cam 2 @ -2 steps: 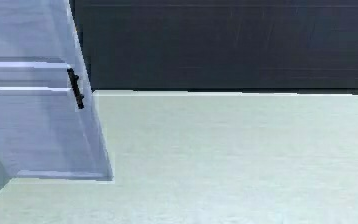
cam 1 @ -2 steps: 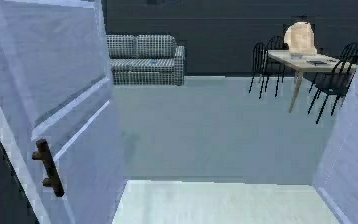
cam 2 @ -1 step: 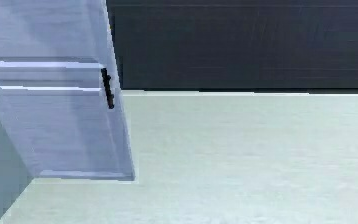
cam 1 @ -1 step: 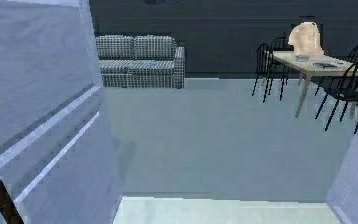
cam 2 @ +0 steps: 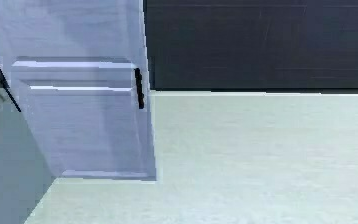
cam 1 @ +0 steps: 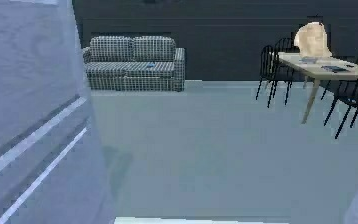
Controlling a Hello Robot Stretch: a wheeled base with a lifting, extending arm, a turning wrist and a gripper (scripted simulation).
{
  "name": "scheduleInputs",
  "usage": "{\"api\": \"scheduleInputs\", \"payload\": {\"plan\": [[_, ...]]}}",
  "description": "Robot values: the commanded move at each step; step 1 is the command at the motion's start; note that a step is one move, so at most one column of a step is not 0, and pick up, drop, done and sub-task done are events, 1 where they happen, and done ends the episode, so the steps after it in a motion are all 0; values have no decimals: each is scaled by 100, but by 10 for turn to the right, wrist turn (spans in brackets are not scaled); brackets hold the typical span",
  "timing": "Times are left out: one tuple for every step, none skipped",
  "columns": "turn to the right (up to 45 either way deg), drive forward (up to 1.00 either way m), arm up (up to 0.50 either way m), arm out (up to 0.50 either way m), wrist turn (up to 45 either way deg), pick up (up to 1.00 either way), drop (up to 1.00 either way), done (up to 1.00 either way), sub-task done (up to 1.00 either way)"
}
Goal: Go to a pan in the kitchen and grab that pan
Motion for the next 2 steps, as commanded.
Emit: {"api": "scheduleInputs", "payload": {"plan": [[450,0,0,0,0,0,0,0,0],[450,0,0,0,0,0,0,0,0]]}}
